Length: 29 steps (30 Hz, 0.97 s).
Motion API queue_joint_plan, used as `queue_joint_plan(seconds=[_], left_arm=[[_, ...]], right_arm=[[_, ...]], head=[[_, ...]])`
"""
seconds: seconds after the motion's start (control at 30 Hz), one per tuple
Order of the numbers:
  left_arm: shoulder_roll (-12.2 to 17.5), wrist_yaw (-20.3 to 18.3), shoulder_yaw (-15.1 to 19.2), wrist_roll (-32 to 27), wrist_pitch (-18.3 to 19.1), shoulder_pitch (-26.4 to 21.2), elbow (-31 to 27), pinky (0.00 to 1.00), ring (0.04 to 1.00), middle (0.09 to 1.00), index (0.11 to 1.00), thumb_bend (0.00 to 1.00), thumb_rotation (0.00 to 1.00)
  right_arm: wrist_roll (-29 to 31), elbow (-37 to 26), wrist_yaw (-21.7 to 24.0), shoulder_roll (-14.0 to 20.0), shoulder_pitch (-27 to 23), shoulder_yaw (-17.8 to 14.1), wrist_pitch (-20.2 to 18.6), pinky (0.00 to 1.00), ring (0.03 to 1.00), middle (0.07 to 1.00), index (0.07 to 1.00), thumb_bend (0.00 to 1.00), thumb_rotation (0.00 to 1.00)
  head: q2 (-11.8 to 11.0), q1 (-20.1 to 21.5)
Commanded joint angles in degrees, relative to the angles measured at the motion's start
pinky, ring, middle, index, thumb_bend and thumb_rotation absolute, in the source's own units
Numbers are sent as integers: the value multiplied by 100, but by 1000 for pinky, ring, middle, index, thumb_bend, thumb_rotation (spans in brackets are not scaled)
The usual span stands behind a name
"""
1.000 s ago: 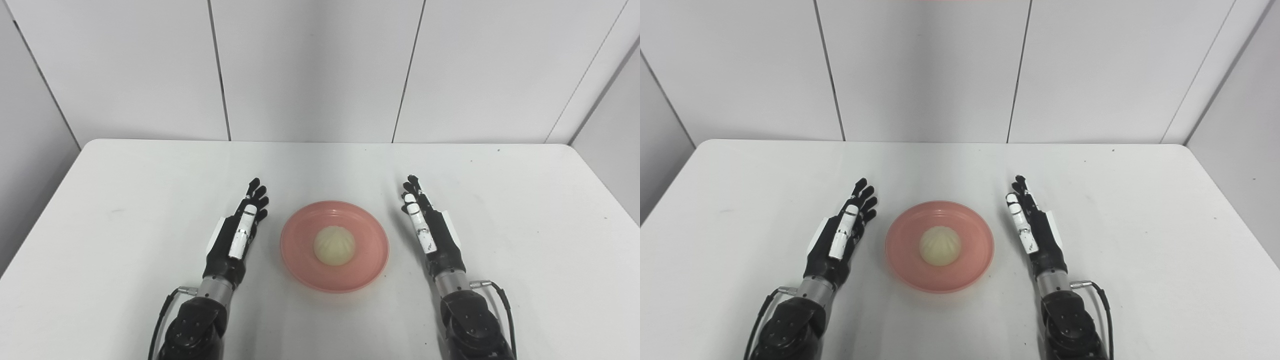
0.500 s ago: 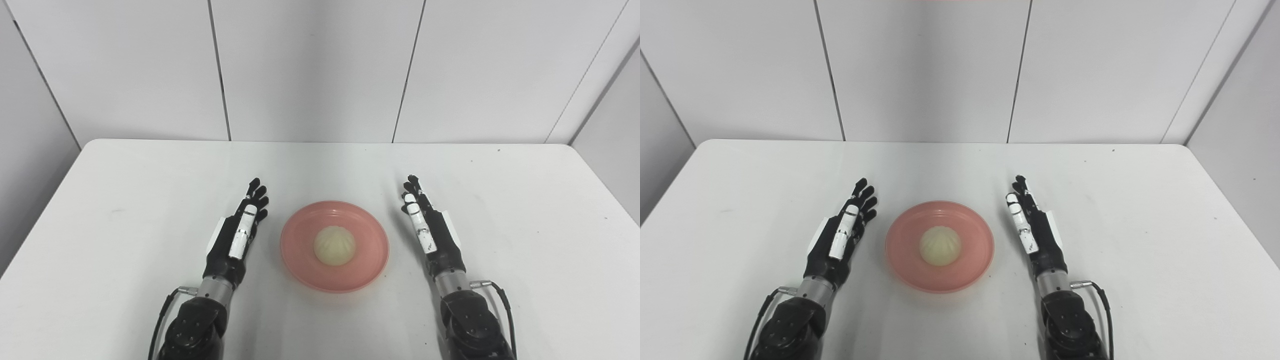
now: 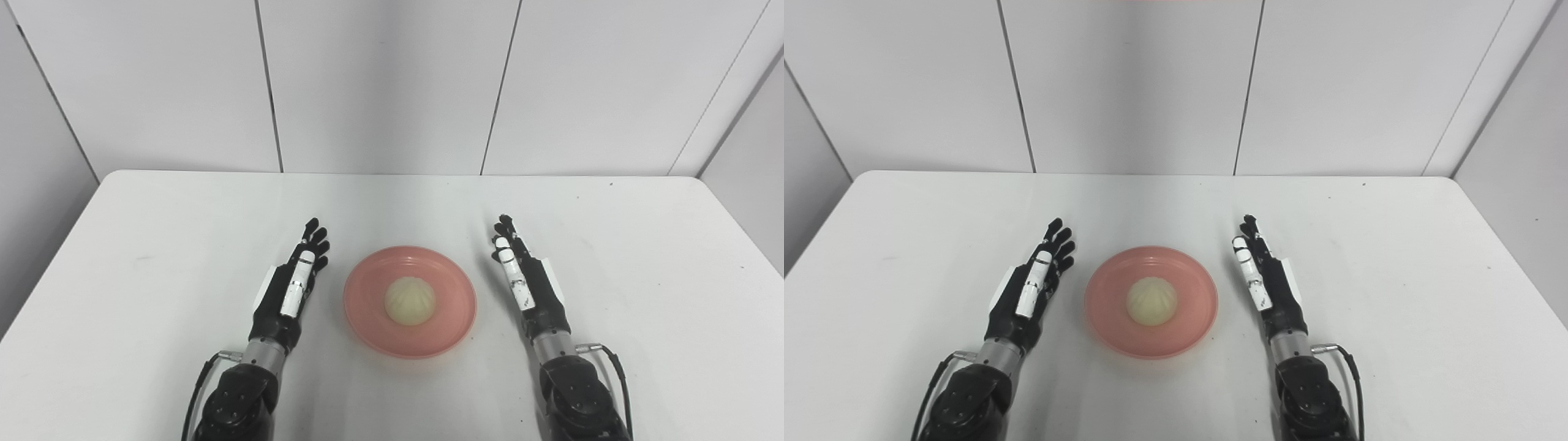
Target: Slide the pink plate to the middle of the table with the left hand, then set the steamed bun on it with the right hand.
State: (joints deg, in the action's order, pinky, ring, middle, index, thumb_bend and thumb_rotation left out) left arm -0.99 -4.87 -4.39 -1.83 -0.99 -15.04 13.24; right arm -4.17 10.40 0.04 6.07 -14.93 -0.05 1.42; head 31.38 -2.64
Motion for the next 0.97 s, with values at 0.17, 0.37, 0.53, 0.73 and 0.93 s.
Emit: queue_joint_plan(seconds=[0.17, 0.37, 0.53, 0.73, 0.93], left_arm=[[28, 99, 1, 144, 220, 97, 331, 967, 971, 982, 985, 342, 1000], [32, 71, -3, 120, 260, 98, 308, 974, 975, 987, 992, 336, 1000], [33, 85, -1, 129, 251, 90, 331, 972, 973, 985, 990, 336, 1000], [42, 67, -10, 127, 269, 88, 319, 973, 975, 986, 992, 332, 1000], [38, 63, -14, 118, 274, 96, 292, 971, 974, 986, 992, 333, 1000]], right_arm=[[-12, 158, 40, -45, 114, 74, 88, 891, 930, 949, 964, 211, 1000], [-5, 115, 53, -48, 120, 78, 40, 896, 934, 951, 965, 211, 1000], [19, 178, 54, -53, 104, 69, 121, 895, 931, 948, 961, 208, 1000], [-3, 141, 40, -64, 114, 76, 70, 890, 928, 946, 961, 209, 1000], [-15, 117, 32, -66, 116, 77, 32, 888, 927, 945, 960, 210, 1000]], head=[[-1, -3], [-4, -2], [-9, -3], [-11, -1], [-6, -9]])
